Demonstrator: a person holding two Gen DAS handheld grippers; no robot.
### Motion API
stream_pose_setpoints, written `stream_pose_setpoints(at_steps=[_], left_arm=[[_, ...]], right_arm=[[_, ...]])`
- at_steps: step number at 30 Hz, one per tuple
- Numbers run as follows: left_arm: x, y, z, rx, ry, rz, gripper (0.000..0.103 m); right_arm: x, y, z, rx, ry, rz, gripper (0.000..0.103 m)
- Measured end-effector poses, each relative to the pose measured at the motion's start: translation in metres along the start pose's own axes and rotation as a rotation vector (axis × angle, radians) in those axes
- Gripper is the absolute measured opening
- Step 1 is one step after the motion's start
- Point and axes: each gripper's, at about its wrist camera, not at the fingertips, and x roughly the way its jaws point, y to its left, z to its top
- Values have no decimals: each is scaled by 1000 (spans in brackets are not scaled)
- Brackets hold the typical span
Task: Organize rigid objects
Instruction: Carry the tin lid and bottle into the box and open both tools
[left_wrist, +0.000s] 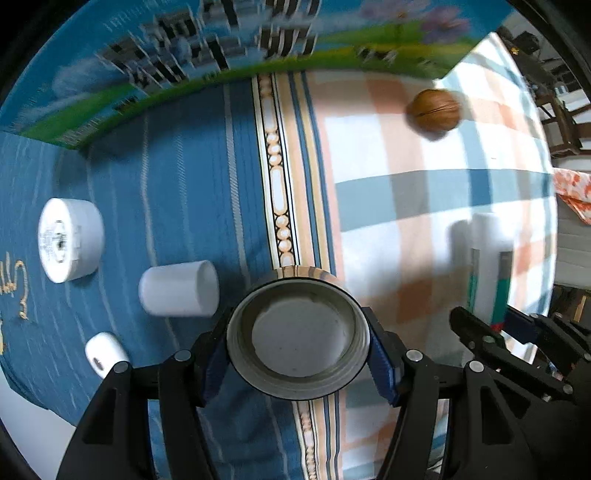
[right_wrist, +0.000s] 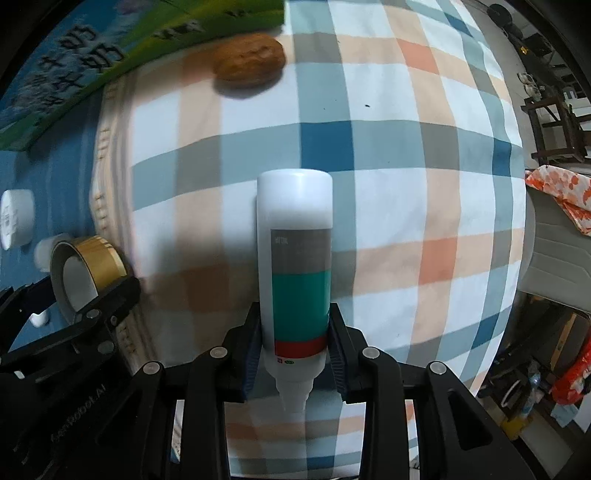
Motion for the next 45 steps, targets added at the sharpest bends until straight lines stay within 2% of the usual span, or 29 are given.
stream_pose_setpoints(at_steps=[7,13,17,22,27,35,40,45], left_arm=[[-61,6,-31,36,-107,6,62],[-113,24,-47,22,-177,-26,62],[-142,27,-43,6,-221,-54,62],[-179,37,-35,-26,-274,-129,62],[-210,49,-7,-58,-342,-156,62],[-230,78,48,-94,-395,-131,62],[-219,101,90,-126,-377,-103,62],[-185,123,139,-166,-301,-82,62]], right_arm=[[-45,5,-29,-25,-66,68,35],[-94,10,-42,-50,-136,128,35],[-130,8,-43,-60,-181,180,35],[-173,15,-35,-83,-249,235,35],[-212,25,-12,-95,-313,279,35],[-245,44,49,-127,-362,285,35],[-242,56,101,-130,-356,273,35],[-212,69,160,-121,-308,251,35]])
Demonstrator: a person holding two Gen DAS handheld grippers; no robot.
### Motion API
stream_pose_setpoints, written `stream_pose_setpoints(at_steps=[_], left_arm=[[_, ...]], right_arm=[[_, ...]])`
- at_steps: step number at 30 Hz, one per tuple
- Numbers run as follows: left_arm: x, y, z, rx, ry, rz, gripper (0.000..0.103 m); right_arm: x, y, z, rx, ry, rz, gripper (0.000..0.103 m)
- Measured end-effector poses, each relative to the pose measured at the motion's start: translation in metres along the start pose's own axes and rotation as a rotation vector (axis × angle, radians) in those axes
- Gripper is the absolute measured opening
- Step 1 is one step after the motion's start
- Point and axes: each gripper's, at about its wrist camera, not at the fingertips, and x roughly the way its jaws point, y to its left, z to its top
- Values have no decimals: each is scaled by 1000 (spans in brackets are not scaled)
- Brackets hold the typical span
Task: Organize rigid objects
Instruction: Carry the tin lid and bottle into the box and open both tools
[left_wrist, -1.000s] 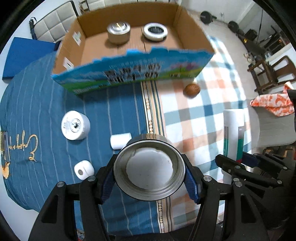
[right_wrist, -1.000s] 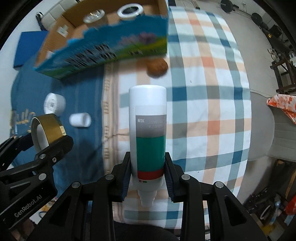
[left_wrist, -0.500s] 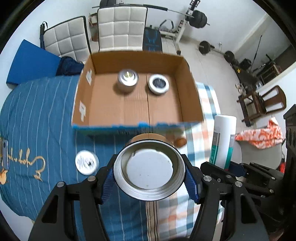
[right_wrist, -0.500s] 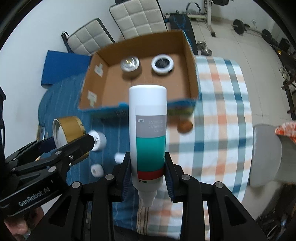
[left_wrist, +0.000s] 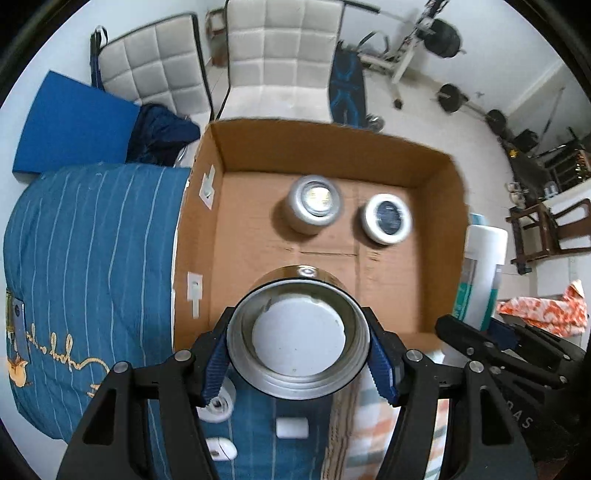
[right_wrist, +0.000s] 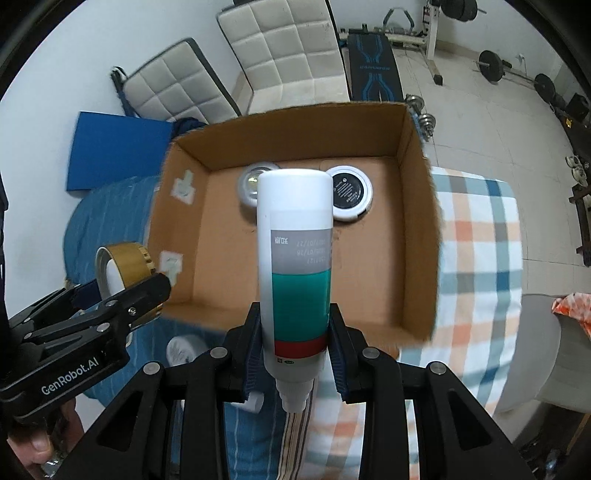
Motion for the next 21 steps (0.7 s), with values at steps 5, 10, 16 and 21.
stream_pose_setpoints(at_steps=[5,10,16,21], left_arm=[[60,19,31,-36,99,48,62],[108,28,42,-42,214,86,62],[145,30,45,-14,293,101,62],[167,32,44,-13,347,104,62]], right_arm=[[61,-9,37,26,84,-11,35],[115,-12,52,16,165,-38,35],[156,-12,59,5,239,-33,35],[180,-12,64,-5,281,-40,35]])
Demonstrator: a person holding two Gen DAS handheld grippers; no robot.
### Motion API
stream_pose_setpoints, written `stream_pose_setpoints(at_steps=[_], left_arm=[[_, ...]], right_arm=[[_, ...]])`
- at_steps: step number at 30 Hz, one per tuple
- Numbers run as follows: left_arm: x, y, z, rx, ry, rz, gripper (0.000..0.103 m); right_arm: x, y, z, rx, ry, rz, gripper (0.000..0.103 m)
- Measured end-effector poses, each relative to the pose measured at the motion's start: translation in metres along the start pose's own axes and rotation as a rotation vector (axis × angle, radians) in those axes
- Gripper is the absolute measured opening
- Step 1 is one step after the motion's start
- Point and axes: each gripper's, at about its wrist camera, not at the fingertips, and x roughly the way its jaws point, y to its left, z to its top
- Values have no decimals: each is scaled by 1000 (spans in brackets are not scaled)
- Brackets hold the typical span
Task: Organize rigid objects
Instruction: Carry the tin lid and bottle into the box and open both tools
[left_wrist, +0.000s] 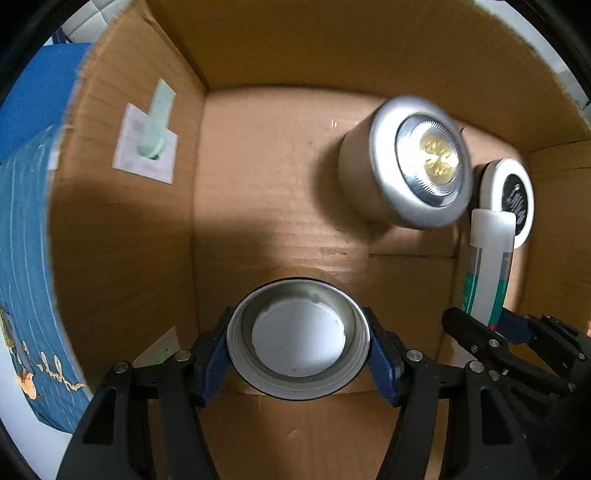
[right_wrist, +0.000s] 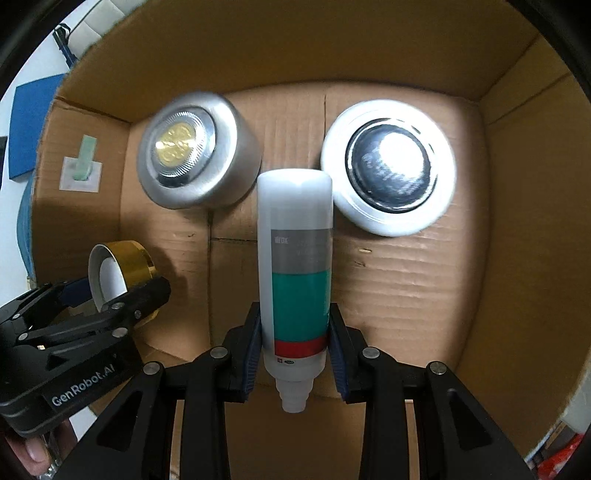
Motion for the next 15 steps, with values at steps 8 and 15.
stream_pose_setpoints(at_steps=[8,15], left_arm=[[27,-3,1,17,64,9,62],[31,2,5,3,70,1,62]], right_arm=[[24,1,9,-21,43,-18,35],[29,13,15,-31,60,-31,36]])
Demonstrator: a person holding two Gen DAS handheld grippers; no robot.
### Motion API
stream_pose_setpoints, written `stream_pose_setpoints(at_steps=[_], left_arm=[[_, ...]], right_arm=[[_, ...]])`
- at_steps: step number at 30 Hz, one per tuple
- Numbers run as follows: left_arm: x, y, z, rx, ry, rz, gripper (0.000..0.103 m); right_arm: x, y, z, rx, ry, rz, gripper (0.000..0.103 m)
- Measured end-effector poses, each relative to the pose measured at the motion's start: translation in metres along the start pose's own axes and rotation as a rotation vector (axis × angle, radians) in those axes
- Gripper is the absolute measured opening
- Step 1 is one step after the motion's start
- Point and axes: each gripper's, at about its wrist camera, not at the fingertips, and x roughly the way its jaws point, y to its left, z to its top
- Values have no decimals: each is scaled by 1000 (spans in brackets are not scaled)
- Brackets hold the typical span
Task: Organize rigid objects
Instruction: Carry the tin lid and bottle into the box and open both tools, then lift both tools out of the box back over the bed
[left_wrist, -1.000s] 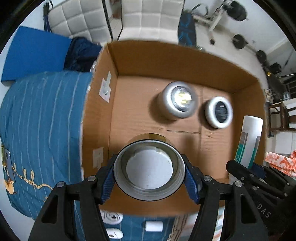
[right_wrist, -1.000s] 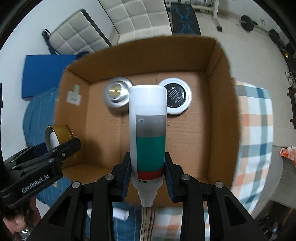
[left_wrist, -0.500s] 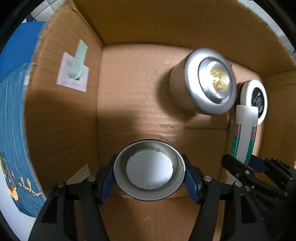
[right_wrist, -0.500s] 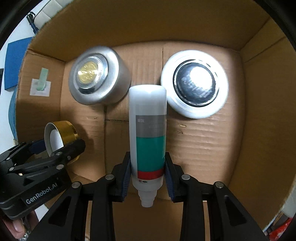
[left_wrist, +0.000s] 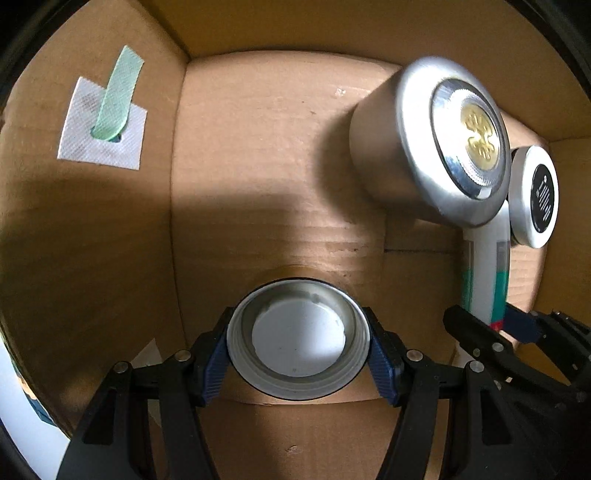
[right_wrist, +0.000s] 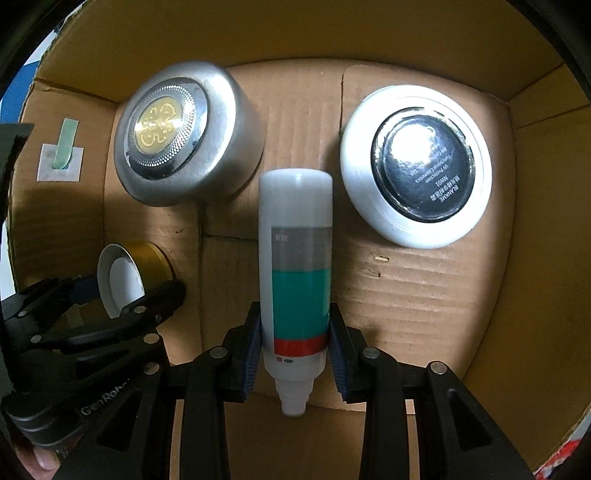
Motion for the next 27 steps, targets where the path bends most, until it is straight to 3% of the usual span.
stream_pose_setpoints(at_steps=[10,12,21,24,27], left_arm=[[-16,15,-14,-41,4,-47,63],[-26,18,-33,-44,-7,-54,63],[-77,22,-80,-47,-136,-50,63],[-106,21,-83,-49,-186,-37,83],[-134,16,-90,-43,-260,-9,89]], right_arm=[[-20,11,-2,0,0,-37,42],[-26,11,-5,3,-8,-40,43],[-66,12,-36,14,-89,-60,52],[-79,14,-52,21,-122,-74,63],[-92,10,-77,27,-175,-91,79]])
